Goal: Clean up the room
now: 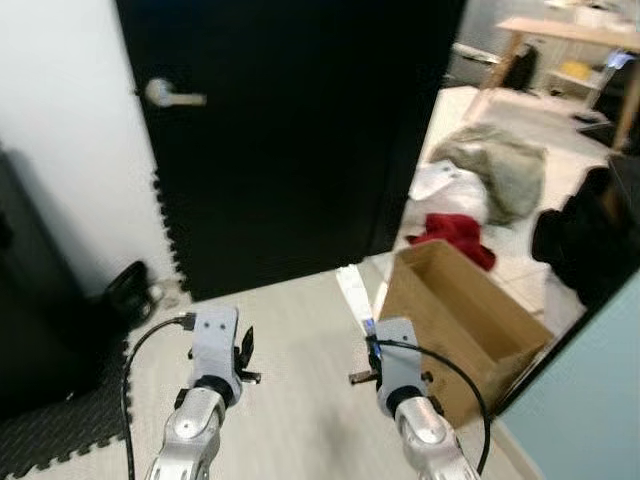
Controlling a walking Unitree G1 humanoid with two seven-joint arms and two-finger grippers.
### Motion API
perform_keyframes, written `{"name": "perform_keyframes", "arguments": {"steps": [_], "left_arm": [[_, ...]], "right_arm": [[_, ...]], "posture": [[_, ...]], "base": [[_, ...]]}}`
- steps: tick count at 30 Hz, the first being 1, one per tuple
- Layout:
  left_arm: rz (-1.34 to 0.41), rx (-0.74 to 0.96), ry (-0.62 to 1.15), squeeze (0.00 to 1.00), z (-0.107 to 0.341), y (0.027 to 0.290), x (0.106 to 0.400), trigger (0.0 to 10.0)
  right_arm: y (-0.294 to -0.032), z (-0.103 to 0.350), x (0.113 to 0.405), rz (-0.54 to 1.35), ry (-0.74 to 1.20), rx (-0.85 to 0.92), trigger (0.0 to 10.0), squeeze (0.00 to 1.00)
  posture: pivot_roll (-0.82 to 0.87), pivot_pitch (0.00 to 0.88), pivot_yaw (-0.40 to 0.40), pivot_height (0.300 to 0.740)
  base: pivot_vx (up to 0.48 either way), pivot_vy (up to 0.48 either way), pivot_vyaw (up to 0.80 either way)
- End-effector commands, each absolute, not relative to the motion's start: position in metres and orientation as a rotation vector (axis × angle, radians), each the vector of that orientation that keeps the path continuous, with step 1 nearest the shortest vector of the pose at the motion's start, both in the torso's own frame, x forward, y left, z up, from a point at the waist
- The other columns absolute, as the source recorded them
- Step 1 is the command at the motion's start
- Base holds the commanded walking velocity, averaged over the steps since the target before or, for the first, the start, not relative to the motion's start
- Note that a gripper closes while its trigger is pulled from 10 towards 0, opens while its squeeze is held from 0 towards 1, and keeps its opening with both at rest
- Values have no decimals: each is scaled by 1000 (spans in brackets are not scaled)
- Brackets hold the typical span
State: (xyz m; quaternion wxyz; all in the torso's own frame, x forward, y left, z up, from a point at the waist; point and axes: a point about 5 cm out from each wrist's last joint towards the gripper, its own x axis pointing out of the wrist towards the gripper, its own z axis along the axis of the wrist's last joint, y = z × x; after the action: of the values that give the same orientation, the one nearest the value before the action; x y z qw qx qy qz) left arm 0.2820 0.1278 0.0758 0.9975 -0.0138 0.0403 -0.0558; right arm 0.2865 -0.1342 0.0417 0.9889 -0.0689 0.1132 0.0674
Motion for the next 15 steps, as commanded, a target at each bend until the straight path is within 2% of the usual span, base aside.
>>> {"name": "perform_keyframes", "arguments": {"steps": [1,15], "left_arm": [[-106,-17,105,0,71,128,281,10000],[-101,2,98,0,73,130,283,10000]], "right_arm": [[-136,39,286,120,244,-126,10000,0],[-135,39,287,116,245,-123,10000,0]], "posture": [[-19,45,-18,739],[-19,39,-17,739]], "base": [[0,0,-800],[0,0,-800]]}}
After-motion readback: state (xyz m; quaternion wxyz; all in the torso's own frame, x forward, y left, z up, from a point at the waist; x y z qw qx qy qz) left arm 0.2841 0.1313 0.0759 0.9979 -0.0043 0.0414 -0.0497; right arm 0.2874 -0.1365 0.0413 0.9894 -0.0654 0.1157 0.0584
